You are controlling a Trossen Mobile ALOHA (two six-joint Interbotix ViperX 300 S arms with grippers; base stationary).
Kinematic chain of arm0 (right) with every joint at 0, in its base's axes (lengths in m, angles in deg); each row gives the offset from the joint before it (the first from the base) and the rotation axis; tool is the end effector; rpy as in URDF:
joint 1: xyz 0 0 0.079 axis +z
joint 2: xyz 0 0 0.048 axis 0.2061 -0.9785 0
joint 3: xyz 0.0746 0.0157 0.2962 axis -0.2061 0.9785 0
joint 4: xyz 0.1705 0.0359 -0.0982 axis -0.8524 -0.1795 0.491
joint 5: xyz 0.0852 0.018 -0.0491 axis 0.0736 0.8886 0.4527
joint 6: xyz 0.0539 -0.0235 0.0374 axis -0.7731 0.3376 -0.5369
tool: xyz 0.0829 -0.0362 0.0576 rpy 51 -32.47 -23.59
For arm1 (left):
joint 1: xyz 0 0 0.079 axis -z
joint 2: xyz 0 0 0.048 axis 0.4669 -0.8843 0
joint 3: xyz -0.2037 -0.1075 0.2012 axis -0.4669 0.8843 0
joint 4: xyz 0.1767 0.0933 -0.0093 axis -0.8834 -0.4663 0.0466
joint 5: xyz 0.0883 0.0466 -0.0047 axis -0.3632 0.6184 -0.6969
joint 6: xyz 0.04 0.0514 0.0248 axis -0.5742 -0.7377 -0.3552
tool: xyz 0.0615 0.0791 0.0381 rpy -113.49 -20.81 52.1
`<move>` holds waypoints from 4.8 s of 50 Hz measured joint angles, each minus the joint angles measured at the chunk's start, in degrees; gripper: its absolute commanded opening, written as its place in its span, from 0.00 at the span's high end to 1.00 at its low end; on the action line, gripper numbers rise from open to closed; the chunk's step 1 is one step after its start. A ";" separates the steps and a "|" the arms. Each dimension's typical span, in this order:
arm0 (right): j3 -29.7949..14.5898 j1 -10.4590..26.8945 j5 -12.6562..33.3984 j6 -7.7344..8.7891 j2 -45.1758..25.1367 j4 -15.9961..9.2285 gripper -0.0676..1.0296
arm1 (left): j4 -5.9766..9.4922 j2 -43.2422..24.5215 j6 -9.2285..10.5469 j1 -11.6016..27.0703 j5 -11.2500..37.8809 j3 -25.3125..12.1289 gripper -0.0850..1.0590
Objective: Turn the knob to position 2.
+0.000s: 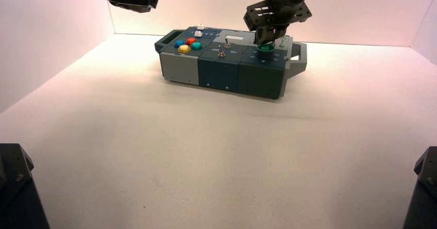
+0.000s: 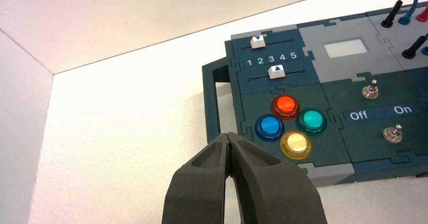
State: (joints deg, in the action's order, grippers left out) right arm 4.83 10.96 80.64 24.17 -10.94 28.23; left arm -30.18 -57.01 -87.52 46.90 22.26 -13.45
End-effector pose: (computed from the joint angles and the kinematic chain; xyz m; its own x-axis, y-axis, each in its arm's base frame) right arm 0.4076 0.1737 0.0450 0.5200 0.2294 -0.8228 -0.4272 0.9040 -0.0180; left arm 0.3760 -0.1212 0.1108 0.7849 -0.2216 -0.5787 0.3672 0.9185 0.1464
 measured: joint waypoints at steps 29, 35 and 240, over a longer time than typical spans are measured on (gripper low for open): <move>1.67 -1.49 0.00 0.00 1.85 0.00 0.96 | 0.00 0.00 -0.09 0.09 0.00 0.00 0.95; 1.76 -1.49 0.09 -0.09 1.85 0.00 0.96 | 0.00 0.00 0.00 0.09 0.00 -0.09 0.95; 5.01 -2.37 -0.09 -0.09 8.88 0.00 0.96 | 0.00 0.00 0.00 0.09 0.00 0.00 0.95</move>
State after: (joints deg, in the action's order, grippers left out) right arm 9.84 8.58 80.55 24.09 -2.06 28.23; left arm -30.18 -57.01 -87.52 46.99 22.26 -13.45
